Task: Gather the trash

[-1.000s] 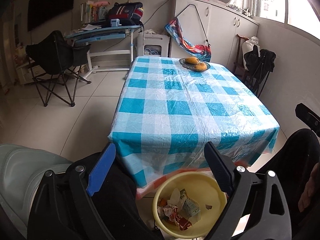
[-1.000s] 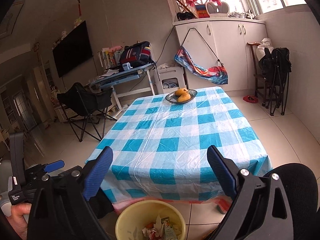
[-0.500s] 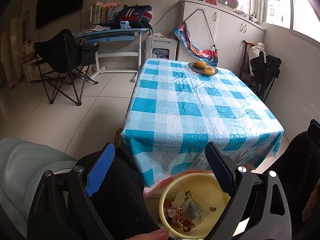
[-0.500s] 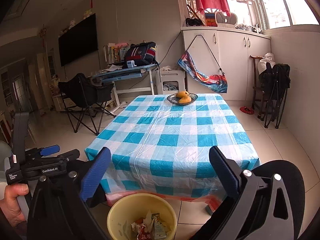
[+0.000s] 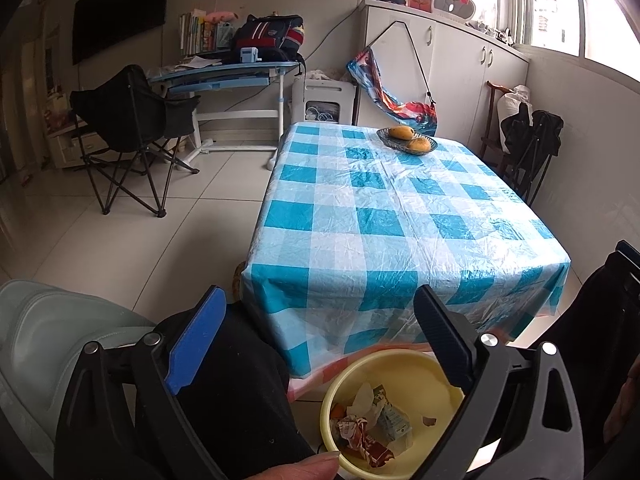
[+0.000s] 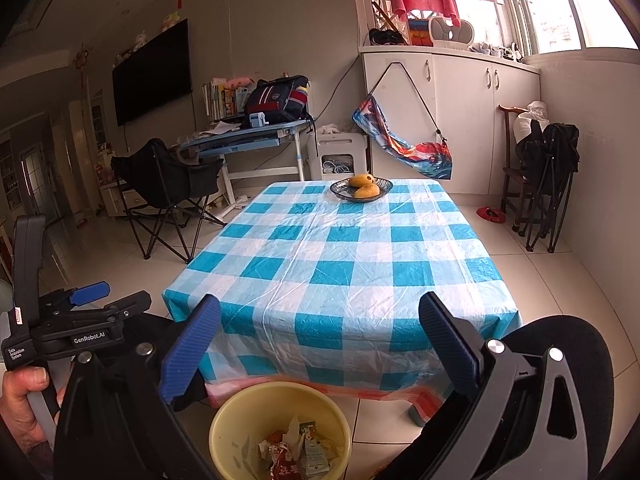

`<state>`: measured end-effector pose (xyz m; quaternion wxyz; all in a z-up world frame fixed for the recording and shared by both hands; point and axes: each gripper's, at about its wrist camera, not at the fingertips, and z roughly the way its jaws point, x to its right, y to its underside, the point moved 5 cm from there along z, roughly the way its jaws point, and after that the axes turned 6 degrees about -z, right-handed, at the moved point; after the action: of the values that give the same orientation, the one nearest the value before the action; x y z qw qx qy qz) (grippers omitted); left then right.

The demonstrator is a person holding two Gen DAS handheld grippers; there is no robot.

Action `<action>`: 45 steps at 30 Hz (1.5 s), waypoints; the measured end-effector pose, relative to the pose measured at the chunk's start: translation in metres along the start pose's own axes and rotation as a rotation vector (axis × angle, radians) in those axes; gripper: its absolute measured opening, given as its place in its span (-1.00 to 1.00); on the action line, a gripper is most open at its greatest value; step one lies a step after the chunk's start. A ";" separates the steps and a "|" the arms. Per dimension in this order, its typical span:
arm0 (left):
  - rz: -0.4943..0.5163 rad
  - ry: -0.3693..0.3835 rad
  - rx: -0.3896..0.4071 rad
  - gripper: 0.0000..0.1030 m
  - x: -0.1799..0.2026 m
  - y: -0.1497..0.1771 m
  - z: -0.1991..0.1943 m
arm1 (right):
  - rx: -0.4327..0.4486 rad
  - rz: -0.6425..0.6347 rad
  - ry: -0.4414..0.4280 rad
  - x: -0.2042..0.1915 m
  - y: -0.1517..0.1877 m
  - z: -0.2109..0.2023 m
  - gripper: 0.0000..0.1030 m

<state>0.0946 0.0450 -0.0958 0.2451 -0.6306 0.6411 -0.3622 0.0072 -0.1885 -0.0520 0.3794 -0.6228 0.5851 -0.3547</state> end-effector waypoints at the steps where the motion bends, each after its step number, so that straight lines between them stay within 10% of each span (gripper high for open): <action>1: -0.002 -0.001 0.001 0.79 -0.001 0.000 0.000 | -0.001 0.000 0.001 0.000 0.000 0.000 0.85; 45: 0.020 -0.073 0.050 0.82 0.002 -0.003 -0.007 | -0.013 0.000 0.007 0.000 0.002 0.001 0.86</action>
<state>0.0913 0.0442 -0.0890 0.2875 -0.6306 0.6289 -0.3524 0.0077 -0.1884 -0.0541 0.3735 -0.6241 0.5884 -0.3531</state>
